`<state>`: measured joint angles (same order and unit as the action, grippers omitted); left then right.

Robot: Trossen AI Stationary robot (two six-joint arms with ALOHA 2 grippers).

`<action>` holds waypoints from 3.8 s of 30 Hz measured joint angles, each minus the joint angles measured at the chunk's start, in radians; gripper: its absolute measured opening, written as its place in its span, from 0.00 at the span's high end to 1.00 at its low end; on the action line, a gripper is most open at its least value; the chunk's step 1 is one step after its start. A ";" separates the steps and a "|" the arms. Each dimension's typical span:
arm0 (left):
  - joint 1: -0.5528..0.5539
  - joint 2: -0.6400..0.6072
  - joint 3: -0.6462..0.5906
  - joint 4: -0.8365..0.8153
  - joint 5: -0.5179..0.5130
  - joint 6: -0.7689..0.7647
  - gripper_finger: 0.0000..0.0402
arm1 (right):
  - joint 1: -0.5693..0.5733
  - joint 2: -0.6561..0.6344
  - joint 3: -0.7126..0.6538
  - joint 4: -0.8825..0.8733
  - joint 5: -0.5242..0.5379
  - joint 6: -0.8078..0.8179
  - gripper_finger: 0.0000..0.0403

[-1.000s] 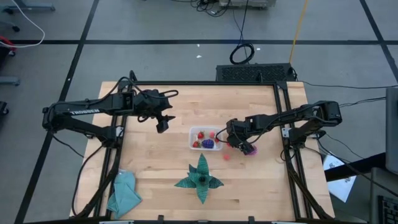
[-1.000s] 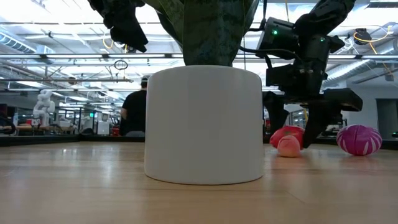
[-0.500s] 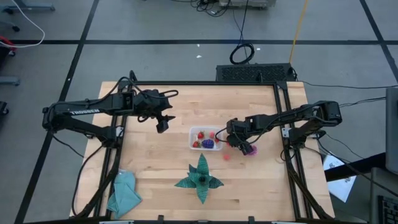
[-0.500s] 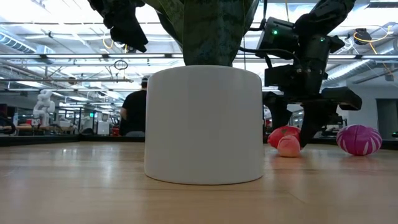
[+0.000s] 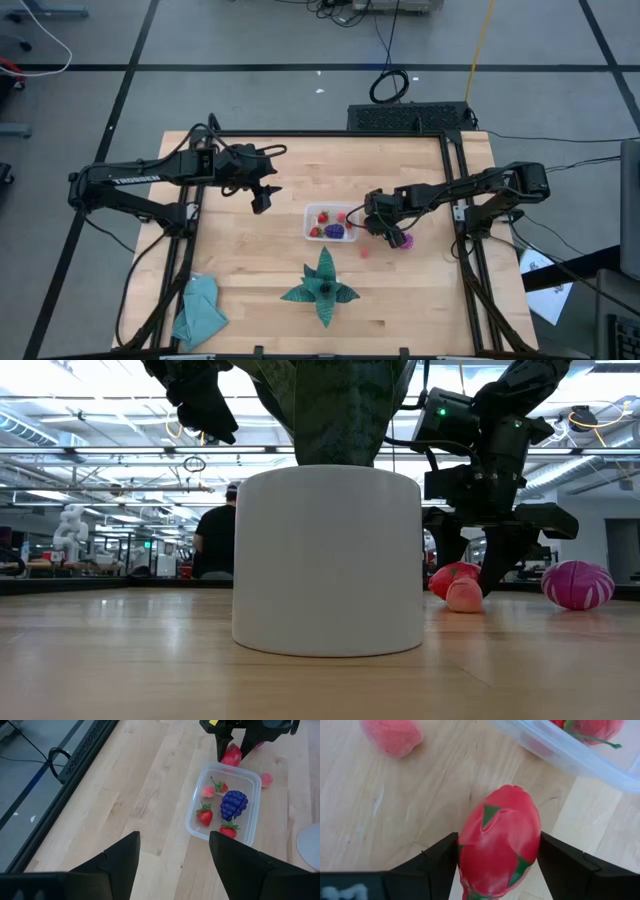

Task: Pick and placing Produce into tupperware
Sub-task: Put the pink dragon fruit into the transparent bin

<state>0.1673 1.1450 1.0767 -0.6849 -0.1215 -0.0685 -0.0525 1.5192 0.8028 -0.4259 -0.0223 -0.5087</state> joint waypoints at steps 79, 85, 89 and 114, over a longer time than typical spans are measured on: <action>-0.033 0.000 0.000 0.001 -0.010 -0.006 0.39 | 0.017 0.013 0.084 0.350 -0.083 0.018 0.40; -0.033 0.000 0.000 0.001 -0.010 -0.008 0.39 | 0.005 0.034 0.084 0.376 -0.087 0.028 0.40; -0.033 0.000 0.000 0.001 -0.010 -0.008 0.39 | -0.001 0.072 0.084 0.408 -0.089 0.018 0.40; -0.033 0.000 0.000 0.001 -0.010 0.011 0.39 | 0.000 0.103 0.084 0.415 -0.083 -0.030 0.33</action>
<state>0.1341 1.1450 1.0767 -0.6842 -0.1318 -0.0574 -0.0525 1.6222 0.8871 -0.0109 -0.1057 -0.5388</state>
